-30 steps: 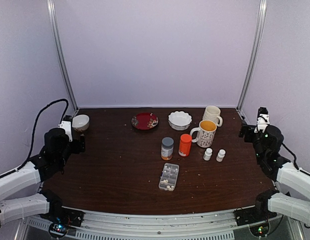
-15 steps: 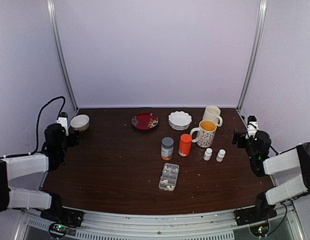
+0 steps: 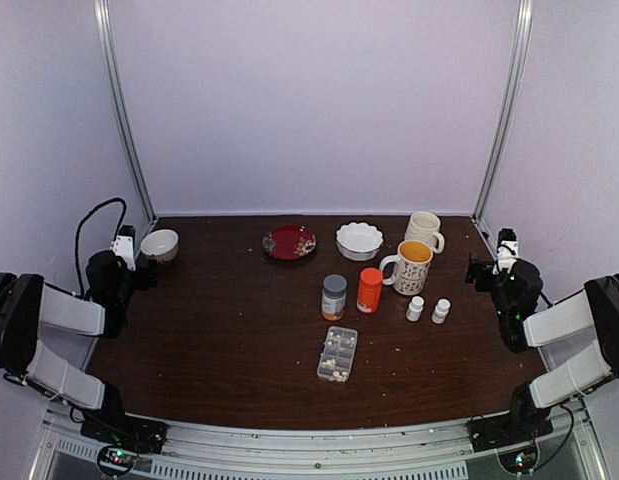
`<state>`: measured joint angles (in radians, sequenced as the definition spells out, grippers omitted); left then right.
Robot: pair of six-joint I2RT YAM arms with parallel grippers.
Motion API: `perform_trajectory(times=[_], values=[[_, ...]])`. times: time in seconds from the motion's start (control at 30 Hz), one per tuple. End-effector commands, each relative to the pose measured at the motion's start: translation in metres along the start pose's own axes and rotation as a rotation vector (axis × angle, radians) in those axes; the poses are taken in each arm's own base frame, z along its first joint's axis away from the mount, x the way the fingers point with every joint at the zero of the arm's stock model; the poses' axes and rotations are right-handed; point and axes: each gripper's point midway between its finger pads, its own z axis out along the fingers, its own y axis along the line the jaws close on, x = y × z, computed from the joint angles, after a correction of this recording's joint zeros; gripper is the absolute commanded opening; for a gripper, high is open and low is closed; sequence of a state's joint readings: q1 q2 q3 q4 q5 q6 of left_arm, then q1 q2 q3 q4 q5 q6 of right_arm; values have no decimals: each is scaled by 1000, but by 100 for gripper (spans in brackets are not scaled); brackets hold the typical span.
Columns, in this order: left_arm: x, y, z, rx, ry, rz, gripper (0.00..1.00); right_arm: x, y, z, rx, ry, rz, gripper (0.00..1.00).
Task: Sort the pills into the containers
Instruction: Reset both arms
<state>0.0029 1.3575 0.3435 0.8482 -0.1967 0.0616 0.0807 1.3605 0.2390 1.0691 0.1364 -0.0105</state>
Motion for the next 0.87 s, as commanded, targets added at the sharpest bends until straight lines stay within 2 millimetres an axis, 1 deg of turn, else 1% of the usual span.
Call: perform_trajectory(times=[0.0, 0.03, 0.1, 0.83], values=[[-7, -5, 5, 38, -67, -28, 98, -15, -5, 3, 25, -49, 24, 100], [-12, -4, 5, 39, -92, -31, 97, -15, -5, 4, 25, -46, 23, 100], [-8, -1, 5, 25, -77, -38, 98, -15, -5, 4, 24, -48, 23, 100], [-10, -1, 4, 25, -88, -38, 98, -15, -5, 4, 24, -47, 23, 100]])
